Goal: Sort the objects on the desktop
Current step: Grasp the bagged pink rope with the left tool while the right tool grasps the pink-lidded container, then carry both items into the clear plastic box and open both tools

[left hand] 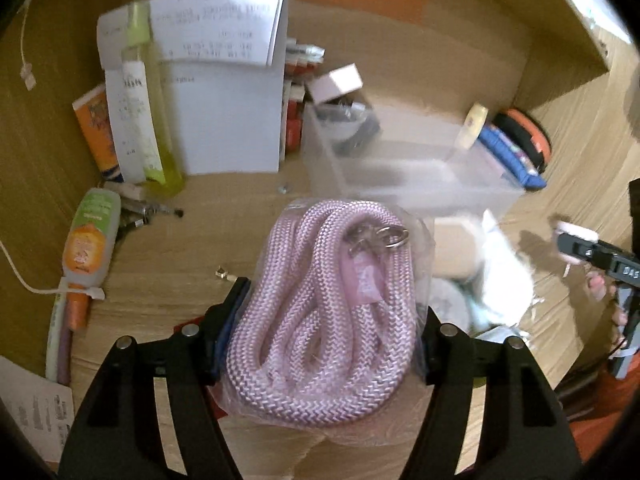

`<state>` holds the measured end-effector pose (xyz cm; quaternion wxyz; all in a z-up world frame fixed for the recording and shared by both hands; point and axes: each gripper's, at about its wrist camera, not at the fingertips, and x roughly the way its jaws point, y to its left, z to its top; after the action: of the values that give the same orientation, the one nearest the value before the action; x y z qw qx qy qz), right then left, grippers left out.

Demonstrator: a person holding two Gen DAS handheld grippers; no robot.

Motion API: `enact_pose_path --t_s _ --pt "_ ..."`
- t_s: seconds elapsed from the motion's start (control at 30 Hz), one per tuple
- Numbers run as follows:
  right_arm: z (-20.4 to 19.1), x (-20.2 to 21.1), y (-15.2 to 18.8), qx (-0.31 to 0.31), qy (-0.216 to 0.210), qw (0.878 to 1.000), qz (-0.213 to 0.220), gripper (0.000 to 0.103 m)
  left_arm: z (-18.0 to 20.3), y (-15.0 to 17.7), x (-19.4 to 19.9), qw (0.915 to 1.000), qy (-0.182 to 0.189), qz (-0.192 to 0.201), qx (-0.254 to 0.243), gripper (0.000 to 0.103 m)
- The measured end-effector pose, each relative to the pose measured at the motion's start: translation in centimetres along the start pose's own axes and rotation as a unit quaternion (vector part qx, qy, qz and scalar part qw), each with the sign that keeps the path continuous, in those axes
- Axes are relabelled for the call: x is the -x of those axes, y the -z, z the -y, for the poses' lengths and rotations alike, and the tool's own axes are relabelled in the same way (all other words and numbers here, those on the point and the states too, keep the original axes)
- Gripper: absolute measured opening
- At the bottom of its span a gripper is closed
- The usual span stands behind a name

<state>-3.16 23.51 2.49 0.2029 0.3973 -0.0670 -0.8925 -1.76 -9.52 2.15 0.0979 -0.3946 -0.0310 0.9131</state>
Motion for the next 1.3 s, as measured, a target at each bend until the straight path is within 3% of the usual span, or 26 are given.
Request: enact_pose_path --t_s 0.17,0.3,0.47,0.57,0.73,0.93,1.3 --pt "-0.9 0.4 -1.8 0.024 -0.006 1.000 0.020 0.060 0.6 -2.0 1.6 0.9994 -0.003 0.034 -0.003 0.067" --pt "-1.1 0.9 -3.7 0.035 -0.023 0.999 0.032 0.060 1.4 -3.5 2.0 0.9969 -0.039 0.067 -0.010 0.067" --pt "-0.7 1.1 -6.9 0.029 -0.058 0.997 0.038 0.060 1.8 -5.4 1.7 0.9973 -0.020 0.071 -0.003 0.067" --pt "-1.0 1.1 -8.3 0.041 -0.050 0.997 0.048 0.060 2.4 -6.6 1.4 0.9971 -0.011 0.076 -0.005 0.067" --pt "-1.4 -0.2 -10.4 0.050 -0.054 0.996 0.044 0.060 3.1 -8.8 -0.2 0.9973 -0.019 0.071 0.010 0.067" --pt "-1.6 -3.3 -12.0 0.046 -0.052 0.997 0.031 0.060 4.0 -10.2 -3.2 0.9989 0.000 0.046 0.015 0.067" --pt "-1.2 -8.9 -12.0 0.050 -0.044 0.998 -0.012 0.060 5.7 -11.2 -8.7 0.9999 0.007 -0.003 -0.011 0.064"
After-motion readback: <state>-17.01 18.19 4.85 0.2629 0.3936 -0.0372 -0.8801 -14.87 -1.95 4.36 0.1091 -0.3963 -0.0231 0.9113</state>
